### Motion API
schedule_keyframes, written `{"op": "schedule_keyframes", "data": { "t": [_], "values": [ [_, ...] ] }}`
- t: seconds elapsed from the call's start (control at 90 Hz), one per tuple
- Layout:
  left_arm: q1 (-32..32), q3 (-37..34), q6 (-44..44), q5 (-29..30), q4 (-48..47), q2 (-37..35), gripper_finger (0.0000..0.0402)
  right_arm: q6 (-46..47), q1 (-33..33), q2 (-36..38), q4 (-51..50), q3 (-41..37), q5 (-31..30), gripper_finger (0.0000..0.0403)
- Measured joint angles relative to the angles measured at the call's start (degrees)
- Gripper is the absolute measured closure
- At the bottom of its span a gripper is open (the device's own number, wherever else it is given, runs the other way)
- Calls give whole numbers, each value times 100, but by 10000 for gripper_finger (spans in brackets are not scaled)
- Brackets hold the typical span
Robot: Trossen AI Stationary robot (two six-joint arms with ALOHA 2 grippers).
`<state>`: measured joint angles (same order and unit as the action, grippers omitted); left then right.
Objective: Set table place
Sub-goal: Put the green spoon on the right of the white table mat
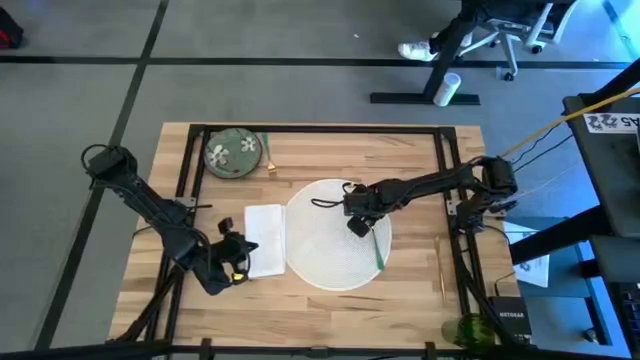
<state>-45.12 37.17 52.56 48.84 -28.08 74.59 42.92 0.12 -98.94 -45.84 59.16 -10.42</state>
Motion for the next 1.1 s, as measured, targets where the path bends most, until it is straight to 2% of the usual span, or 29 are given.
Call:
{"op": "schedule_keyframes", "data": {
  "t": [1.1],
  "values": [
    [0, 0, -2, 0, -7, -1, 402, 55, -104, 2, -125, 0, -425, 403]
  ]
}}
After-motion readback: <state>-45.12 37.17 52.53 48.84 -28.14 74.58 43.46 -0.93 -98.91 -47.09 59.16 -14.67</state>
